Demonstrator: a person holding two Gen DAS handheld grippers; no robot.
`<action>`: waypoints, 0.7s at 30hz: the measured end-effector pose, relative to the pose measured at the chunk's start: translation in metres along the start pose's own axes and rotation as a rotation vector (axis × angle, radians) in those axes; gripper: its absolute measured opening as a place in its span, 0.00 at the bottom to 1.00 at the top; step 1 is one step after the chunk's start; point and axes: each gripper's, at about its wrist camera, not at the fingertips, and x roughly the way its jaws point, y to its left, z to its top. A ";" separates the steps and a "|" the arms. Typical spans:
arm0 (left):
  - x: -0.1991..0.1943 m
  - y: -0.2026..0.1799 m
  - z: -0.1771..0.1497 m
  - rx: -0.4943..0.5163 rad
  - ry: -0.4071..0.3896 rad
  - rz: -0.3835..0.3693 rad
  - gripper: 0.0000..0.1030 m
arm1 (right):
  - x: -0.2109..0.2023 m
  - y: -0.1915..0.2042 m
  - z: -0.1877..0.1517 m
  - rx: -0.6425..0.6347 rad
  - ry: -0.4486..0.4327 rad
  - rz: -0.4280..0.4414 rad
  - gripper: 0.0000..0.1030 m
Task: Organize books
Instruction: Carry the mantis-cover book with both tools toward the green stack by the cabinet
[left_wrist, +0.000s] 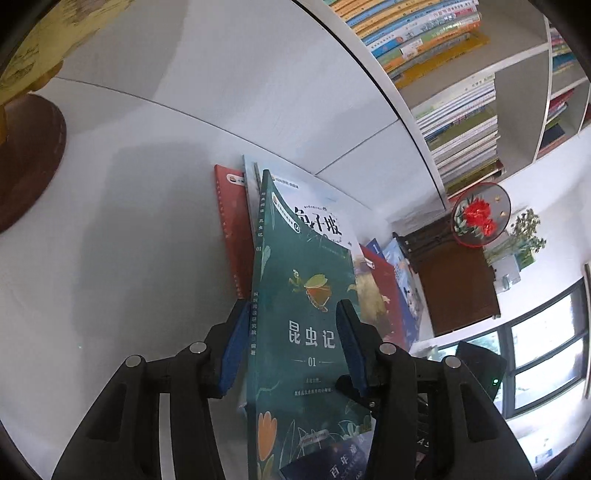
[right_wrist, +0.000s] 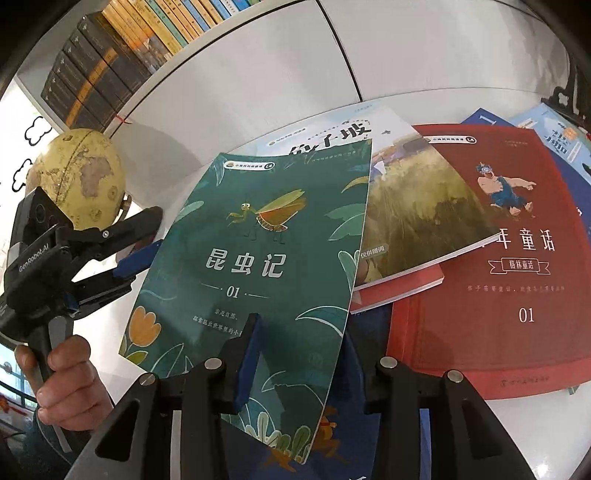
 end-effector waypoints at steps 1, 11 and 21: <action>0.003 -0.002 -0.001 0.012 -0.002 0.022 0.42 | 0.000 0.001 0.000 -0.003 -0.002 -0.005 0.39; 0.028 -0.007 -0.014 0.036 0.039 0.078 0.33 | 0.000 0.004 -0.001 -0.007 -0.003 -0.016 0.39; 0.027 -0.032 -0.031 0.180 0.042 0.237 0.14 | -0.028 0.003 0.004 -0.032 -0.026 0.056 0.24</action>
